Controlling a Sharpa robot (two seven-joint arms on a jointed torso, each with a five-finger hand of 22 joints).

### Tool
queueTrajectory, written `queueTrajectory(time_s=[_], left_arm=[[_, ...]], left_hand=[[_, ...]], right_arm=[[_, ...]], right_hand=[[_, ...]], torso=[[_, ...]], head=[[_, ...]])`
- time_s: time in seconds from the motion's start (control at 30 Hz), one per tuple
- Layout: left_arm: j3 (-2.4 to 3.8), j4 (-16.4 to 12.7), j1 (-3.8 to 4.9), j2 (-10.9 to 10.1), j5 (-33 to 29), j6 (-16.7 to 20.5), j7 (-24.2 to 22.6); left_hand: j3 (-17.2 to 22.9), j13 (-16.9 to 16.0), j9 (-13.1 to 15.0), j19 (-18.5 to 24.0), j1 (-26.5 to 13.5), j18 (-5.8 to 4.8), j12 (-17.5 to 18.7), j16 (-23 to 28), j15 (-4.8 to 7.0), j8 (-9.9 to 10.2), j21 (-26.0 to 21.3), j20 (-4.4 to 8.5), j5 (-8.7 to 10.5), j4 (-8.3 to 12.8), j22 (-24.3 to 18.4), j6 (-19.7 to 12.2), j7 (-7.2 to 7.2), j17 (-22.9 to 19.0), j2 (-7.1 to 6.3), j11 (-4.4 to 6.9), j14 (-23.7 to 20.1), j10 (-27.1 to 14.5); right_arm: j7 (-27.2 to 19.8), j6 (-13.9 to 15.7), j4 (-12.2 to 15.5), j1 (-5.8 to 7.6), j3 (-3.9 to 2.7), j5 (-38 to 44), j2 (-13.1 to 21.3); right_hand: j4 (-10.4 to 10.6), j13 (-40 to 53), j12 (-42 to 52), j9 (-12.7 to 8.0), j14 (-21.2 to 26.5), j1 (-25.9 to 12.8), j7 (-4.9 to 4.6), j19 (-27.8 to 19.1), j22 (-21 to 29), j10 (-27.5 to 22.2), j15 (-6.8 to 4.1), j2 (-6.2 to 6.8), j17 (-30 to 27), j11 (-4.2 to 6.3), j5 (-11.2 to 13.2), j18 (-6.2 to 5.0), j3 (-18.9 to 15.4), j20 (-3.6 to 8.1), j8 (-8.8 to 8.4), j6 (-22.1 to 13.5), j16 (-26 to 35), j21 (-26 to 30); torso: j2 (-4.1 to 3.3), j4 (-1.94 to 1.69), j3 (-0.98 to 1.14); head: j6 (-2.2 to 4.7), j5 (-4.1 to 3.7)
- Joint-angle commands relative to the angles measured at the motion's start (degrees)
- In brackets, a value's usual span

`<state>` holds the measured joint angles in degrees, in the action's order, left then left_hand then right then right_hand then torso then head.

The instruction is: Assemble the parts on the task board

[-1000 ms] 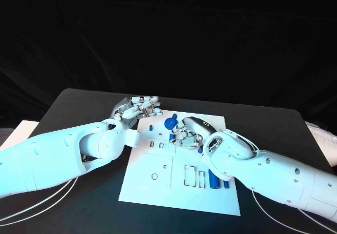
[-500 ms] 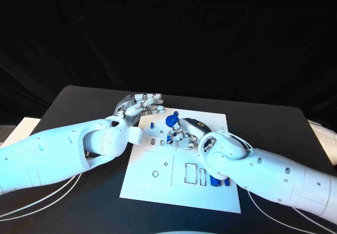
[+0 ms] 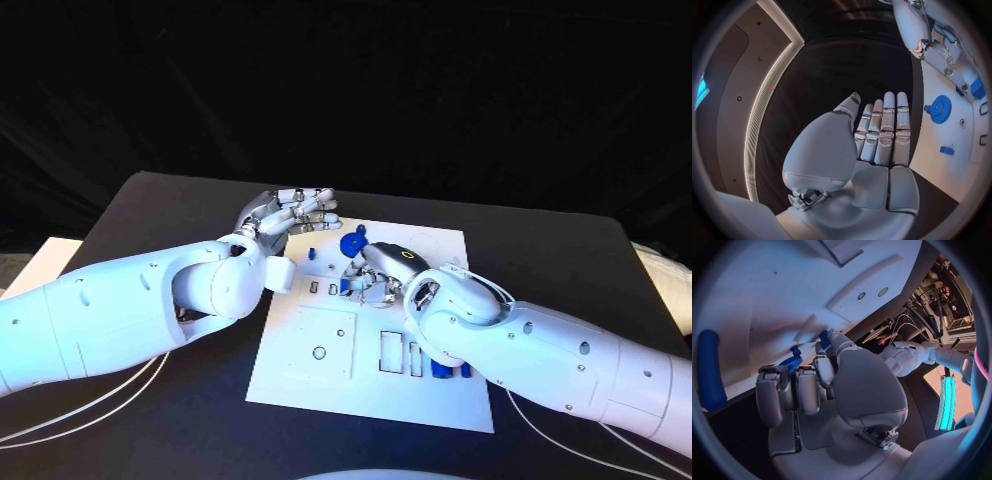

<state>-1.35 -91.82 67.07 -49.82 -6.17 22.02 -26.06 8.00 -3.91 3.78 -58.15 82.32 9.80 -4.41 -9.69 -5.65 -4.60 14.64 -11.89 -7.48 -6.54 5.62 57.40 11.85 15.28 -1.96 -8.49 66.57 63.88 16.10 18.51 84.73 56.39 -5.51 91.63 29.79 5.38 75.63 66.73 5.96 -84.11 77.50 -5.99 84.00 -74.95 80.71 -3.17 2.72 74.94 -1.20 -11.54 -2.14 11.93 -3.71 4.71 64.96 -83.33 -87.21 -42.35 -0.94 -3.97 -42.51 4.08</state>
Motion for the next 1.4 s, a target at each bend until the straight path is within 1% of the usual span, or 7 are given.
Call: queueTrajectory(time_s=[0.03,0.27,0.87,1.1,1.23,1.3,1.4], left_arm=[[0.03,-0.2,0.03,0.2,-0.1,-0.9,-0.2],[0.03,-0.2,0.03,0.2,-0.1,-0.9,0.0],[0.04,-0.2,0.03,0.3,-0.1,-0.9,0.6],[0.04,-0.1,0.03,0.4,-0.1,-1.0,0.9],[0.04,0.0,0.03,0.4,-0.1,-1.1,1.1],[0.04,0.0,0.03,0.5,-0.1,-1.2,1.1],[0.04,0.1,0.03,0.5,-0.1,-1.3,1.2]], left_hand=[[0.3,0.1,-0.1,0.2,-0.2,0.59,0.2,0.3,-0.09,0.3,-0.2,-0.03,0.23,-0.1,-0.1,-0.1,0.33,0.1,-0.38,-0.25,-0.5,-0.1],[0.3,0.1,-0.1,0.2,-0.2,0.59,0.2,0.3,-0.1,0.3,-0.3,-0.04,0.24,-0.1,-0.1,-0.2,0.38,0.1,-0.39,-0.27,-0.5,-0.1],[0.4,0.1,-0.1,0.3,-0.2,0.59,0.4,0.5,-0.22,0.7,-0.3,-0.13,0.25,0.0,-0.1,-0.8,0.61,0.2,-0.46,-0.45,-0.6,-0.3],[0.4,0.1,-0.1,0.3,-0.2,0.59,0.5,0.5,-0.23,0.7,-0.3,-0.14,0.25,0.0,-0.1,-0.9,0.64,0.2,-0.47,-0.48,-0.6,-0.4],[0.4,0.1,-0.1,0.3,-0.3,0.59,0.5,0.5,-0.25,0.8,-0.3,-0.16,0.26,0.0,-0.1,-1.0,0.66,0.2,-0.48,-0.5,-0.6,-0.4],[0.4,0.1,-0.1,0.3,-0.3,0.59,0.5,0.5,-0.25,0.8,-0.3,-0.16,0.26,0.0,-0.1,-1.0,0.66,0.2,-0.48,-0.5,-0.6,-0.4],[0.4,0.1,-0.1,0.3,-0.3,0.59,0.5,0.5,-0.25,0.8,-0.3,-0.16,0.26,0.0,-0.1,-1.0,0.66,0.2,-0.48,-0.5,-0.6,-0.4]], right_arm=[[1.0,-2.2,-0.2,-0.2,0.24,1.3,0.0],[0.7,-2.1,-0.1,-0.21,0.33,1.3,0.0],[0.7,-1.7,-0.1,-0.31,0.54,1.3,-0.1],[0.6,0.4,0.1,-0.34,0.58,1.4,0.0],[0.6,1.5,0.1,-0.36,0.59,1.3,0.0],[0.6,2.4,0.2,-0.39,0.6,1.3,0.0],[-0.1,5.2,0.6,-0.54,0.6,1.2,0.3]], right_hand=[[0.1,-0.8,-0.4,0.0,-3.6,-0.3,0.0,0.8,-7.7,-0.3,0.42,-0.22,4.1,0.03,-0.1,0.3,0.2,0.07,0.19,-0.2,0.2,0.4],[0.0,-0.9,-0.6,-0.1,-3.5,-0.6,-0.2,0.6,-7.4,-0.5,0.52,0.19,3.8,-0.11,-0.1,0.23,0.1,-0.01,-0.17,-0.7,0.4,0.6],[0.5,-2.7,-3.6,-0.5,-3.4,-2.2,-1.1,0.0,-6.4,-2.0,1.16,1.73,3.0,-0.89,0.9,0.0,-0.8,-0.55,-1.12,-2.9,1.2,1.1],[1.0,-6.1,-8.5,-1.4,-3.3,-3.1,-1.75,-0.4,-5.8,-4.4,1.66,2.74,2.8,-1.5,1.3,-0.14,-2.0,-1.04,-1.18,-6.0,1.4,1.5],[1.8,-7.6,-10.5,-2.0,-3.2,-3.9,-2.27,-0.7,-5.3,-5.5,2.07,3.28,2.4,-1.98,3.9,-0.26,-3.5,-1.38,-1.27,-8.6,1.8,1.8],[2.1,-8.1,-10.9,-2.1,-3.2,-4.0,-2.44,-0.8,-5.1,-5.8,2.22,3.38,2.2,-2.16,4.3,-0.3,-4.1,-1.54,-1.21,-9.4,2.0,1.9],[2.5,-8.6,-11.4,-2.1,-3.2,-4.2,-2.57,-0.9,-5.0,-6.1,2.34,3.53,2.2,-2.29,4.4,-0.32,-4.9,-1.67,-1.15,-9.9,2.1,2.0]], torso=[[-0.02,0.01,-0.01],[0.0,-0.05,-0.07],[0.0,0.02,-0.06],[-0.03,0.03,-0.06],[-0.02,0.03,-0.06],[-0.01,0.04,-0.08],[-0.04,0.01,-0.05]], head=[[-0.03,0.03],[-0.05,-0.06],[-0.06,0.03],[0.03,-0.07],[0.07,-0.12],[0.09,-0.13],[0.14,-0.24]])
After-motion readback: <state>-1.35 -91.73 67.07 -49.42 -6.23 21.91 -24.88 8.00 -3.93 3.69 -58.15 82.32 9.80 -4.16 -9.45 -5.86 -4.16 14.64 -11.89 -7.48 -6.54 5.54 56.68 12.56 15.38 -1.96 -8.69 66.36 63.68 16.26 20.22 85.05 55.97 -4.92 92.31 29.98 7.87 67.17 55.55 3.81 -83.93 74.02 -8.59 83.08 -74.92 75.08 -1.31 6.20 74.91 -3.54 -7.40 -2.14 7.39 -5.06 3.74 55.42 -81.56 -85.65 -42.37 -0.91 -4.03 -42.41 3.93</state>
